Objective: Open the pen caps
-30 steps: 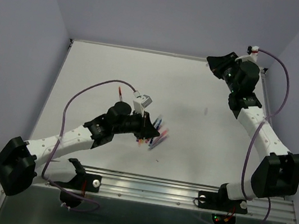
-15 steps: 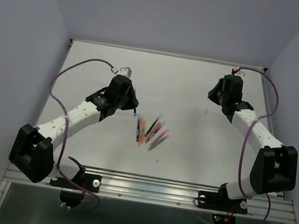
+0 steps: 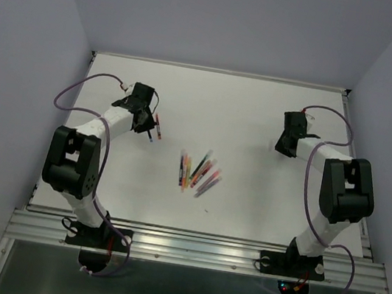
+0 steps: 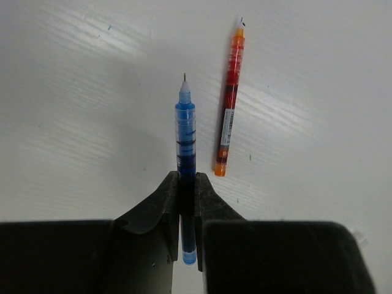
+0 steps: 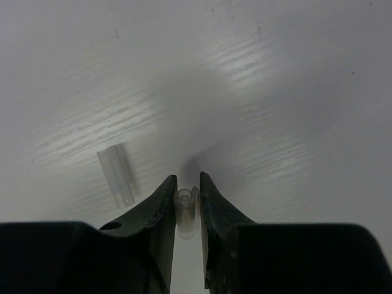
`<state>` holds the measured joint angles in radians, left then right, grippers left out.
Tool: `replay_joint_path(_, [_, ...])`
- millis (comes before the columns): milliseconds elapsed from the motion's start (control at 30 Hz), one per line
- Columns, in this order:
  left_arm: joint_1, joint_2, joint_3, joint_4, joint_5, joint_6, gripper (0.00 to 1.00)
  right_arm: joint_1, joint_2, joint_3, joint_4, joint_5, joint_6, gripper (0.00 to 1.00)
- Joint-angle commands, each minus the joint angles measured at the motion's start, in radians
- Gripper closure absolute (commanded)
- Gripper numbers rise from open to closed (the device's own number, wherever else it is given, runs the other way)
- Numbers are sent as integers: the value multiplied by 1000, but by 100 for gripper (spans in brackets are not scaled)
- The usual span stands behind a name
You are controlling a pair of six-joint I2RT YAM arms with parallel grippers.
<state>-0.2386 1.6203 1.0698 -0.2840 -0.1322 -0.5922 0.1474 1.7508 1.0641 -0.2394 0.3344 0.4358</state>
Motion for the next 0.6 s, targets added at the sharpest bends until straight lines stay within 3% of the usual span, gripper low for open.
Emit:
replay_joint_path(0, [18, 56, 90, -21, -37, 29, 100, -8, 24, 45, 0, 5, -19, 92])
replay_joint_path(567, [30, 193, 160, -27, -50, 48, 100, -8, -16, 51, 2, -29, 0, 55])
